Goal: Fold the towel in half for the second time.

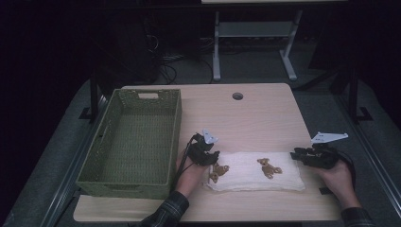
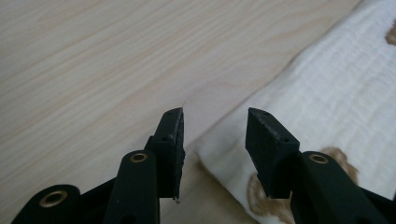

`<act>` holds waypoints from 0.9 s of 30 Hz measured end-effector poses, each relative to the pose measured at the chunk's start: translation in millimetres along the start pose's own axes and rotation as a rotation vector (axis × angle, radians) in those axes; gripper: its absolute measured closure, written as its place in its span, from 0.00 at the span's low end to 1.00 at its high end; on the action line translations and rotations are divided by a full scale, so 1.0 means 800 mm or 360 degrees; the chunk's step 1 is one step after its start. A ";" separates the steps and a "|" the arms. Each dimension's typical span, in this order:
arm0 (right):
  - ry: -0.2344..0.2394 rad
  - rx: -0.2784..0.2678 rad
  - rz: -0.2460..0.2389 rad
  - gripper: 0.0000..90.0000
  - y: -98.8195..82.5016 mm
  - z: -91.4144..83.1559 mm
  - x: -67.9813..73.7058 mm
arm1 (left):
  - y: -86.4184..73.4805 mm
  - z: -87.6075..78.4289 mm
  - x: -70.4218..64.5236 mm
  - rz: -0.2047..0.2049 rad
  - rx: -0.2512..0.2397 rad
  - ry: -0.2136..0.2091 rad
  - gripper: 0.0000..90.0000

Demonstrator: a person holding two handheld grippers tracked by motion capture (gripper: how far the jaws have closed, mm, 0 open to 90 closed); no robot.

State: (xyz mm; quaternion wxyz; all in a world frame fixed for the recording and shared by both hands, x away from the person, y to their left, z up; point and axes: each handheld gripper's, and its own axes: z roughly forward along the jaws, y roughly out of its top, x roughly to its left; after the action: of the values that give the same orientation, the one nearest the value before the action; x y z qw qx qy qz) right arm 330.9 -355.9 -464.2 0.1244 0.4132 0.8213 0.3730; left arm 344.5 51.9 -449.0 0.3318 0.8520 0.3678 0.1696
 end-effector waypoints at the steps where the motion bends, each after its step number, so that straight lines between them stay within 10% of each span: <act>1: -0.0019 -0.0007 -0.0007 0.73 0.001 0.002 -0.003 | 0.001 0.001 0.001 0.0000 0.0001 0.0004 0.63; 21: 0.0029 0.0043 -0.0001 0.93 0.001 0.017 -0.007 | -0.008 0.017 0.005 -0.0034 0.0068 0.0031 0.64; 27: 0.0034 0.0036 -0.0005 0.95 0.000 0.017 -0.007 | -0.007 0.018 0.001 0.0007 0.0064 -0.0046 0.86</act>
State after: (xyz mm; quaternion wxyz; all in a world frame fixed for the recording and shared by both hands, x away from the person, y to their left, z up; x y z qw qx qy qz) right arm 341.2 -353.1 -474.0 0.1117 0.4092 0.8274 0.3680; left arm 349.4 49.2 -463.3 0.3194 0.8617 0.3644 0.1506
